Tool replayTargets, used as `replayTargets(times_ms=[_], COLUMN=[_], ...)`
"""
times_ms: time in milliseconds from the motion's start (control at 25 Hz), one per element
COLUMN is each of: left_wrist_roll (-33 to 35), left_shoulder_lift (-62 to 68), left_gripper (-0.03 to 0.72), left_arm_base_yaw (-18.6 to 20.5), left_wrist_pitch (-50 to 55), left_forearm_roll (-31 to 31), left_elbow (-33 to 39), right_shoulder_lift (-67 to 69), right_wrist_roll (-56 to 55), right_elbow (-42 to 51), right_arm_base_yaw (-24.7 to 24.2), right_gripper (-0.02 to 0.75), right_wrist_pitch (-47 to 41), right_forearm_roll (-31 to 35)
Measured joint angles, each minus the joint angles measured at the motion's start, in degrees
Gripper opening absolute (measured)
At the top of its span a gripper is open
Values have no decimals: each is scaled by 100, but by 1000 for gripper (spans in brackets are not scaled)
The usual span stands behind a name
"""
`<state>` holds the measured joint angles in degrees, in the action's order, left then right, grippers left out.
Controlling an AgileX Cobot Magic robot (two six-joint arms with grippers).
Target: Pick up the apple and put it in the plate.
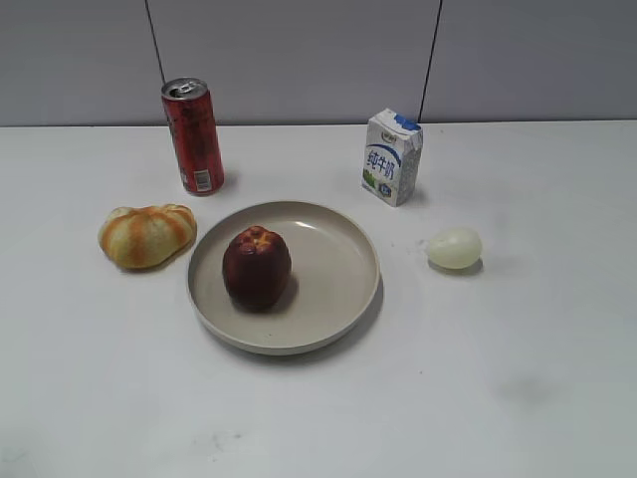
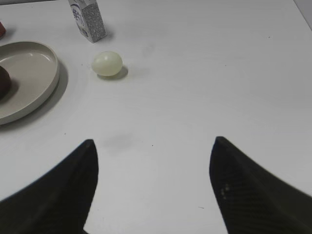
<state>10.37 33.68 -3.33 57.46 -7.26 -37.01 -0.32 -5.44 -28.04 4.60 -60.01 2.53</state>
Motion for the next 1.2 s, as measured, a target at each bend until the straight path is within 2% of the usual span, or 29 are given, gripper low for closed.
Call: replayTargets(times_ms=[120, 320, 680, 960, 1200], left_wrist_roll=[-18, -29, -45, -45, -46], left_shoulder_lift=[-964, -2141, -2369, -2489, -3304], left_gripper=[661, 645, 615, 491, 410], left_arm_base_yaw=[2, 2, 6, 6, 6], left_wrist_pitch=[110, 157, 219, 219, 219], left_forearm_roll=[42, 291, 488, 491, 511], left_elbow=[428, 708, 803, 814, 816], right_shoulder_lift=[0, 0, 0, 0, 0], right_wrist_roll=[0, 0, 0, 0, 0], right_elbow=[0, 0, 0, 0, 0], right_arm_base_yaw=[0, 0, 0, 0, 0], right_gripper=[571, 571, 571, 571, 571], right_wrist_pitch=[0, 0, 0, 0, 0], right_forearm_roll=[0, 0, 0, 0, 0])
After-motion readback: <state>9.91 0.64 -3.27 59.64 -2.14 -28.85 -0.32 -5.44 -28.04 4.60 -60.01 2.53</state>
